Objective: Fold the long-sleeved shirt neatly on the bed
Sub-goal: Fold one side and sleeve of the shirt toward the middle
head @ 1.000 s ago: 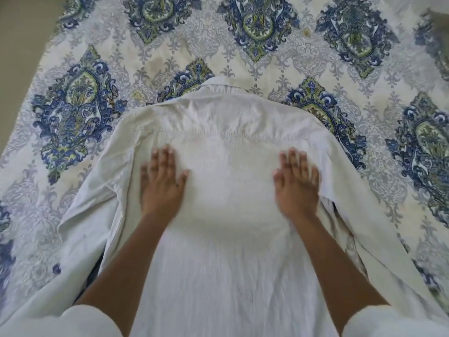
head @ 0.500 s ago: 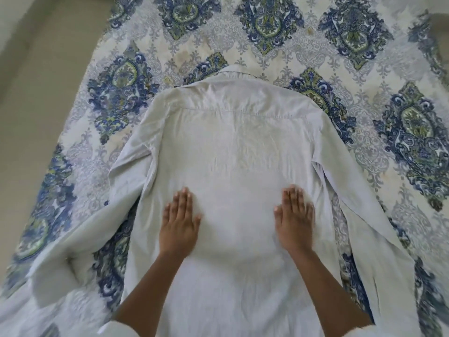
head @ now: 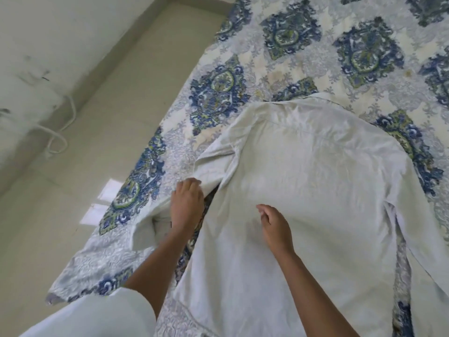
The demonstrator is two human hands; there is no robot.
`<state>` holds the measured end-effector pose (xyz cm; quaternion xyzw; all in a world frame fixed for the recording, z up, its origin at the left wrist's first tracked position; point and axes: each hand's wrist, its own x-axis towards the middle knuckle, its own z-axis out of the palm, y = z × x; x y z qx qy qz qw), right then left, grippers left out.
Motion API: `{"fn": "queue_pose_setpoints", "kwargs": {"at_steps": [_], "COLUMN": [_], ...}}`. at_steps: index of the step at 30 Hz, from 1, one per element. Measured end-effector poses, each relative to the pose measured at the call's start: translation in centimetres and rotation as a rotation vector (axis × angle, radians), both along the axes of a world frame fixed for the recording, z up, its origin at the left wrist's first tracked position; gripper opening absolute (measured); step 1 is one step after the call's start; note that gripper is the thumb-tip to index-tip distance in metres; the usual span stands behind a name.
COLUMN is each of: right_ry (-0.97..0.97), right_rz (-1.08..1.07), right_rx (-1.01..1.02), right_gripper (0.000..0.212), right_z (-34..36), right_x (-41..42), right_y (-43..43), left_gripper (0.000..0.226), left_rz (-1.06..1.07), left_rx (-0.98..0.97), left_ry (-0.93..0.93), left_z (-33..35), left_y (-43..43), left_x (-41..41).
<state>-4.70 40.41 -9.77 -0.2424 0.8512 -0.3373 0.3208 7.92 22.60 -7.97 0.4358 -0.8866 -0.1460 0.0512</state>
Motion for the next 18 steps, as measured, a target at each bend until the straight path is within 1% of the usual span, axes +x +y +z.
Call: {"fn": "queue_pose_setpoints", "kwargs": {"at_steps": [2,4,6,9,10,11,12,13,14,16,17,18], "right_ry": [-0.061,-0.112,-0.125,-0.110,-0.095,-0.078,-0.063,-0.049,-0.031,0.021,0.049,0.074], "right_rz": [-0.034,-0.064,-0.086,-0.111,-0.116,-0.120,-0.126,-0.133,-0.137,-0.124,-0.113,-0.106], "right_rx": [-0.032,-0.039,-0.031,0.015,0.041,0.061,0.071,0.076,0.082,0.097,0.102,0.100], "right_gripper": [0.031,0.030,0.028,0.030,0.033,0.036,0.039,0.041,0.043,0.044,0.044,0.044], "right_z": [0.1,-0.3,-0.8,-1.5,-1.6,-1.6,-1.4,-1.3,-1.2,-0.9,-0.9,-0.9], "right_x": [0.1,0.0,-0.5,-2.0,-2.7,-3.5,-4.3,-5.1,-5.9,-7.2,-7.8,-8.4], "right_y": [-2.6,-5.2,-7.6,-10.7,-11.7,-12.7,-13.6,-14.4,-15.2,-16.4,-17.0,-17.5], "left_gripper": [0.030,0.030,0.038,0.048,0.047,0.041,0.030,0.019,0.013,0.015,0.017,0.019], "left_rz": [0.090,0.127,0.144,0.243,0.297,0.326,0.331,0.330,0.343,0.380,0.379,0.359], "left_rx": [0.017,0.081,0.257,0.616,0.696,0.761,0.787,0.764,0.675,0.356,0.223,0.138], "left_ry": [-0.038,-0.084,-0.098,-0.148,-0.157,-0.153,-0.142,-0.130,-0.110,-0.042,0.008,0.059], "left_z": [-0.1,-0.6,-1.4,-3.0,-3.4,-3.6,-3.4,-3.0,-2.4,-0.8,0.0,0.5], "left_y": [-2.9,-5.6,-7.7,-9.8,-10.2,-10.5,-10.7,-11.0,-11.4,-12.5,-13.0,-13.6], "left_x": [0.3,-0.2,-1.5,-3.9,-4.5,-5.1,-5.5,-5.8,-6.0,-6.0,-5.8,-5.7]}}
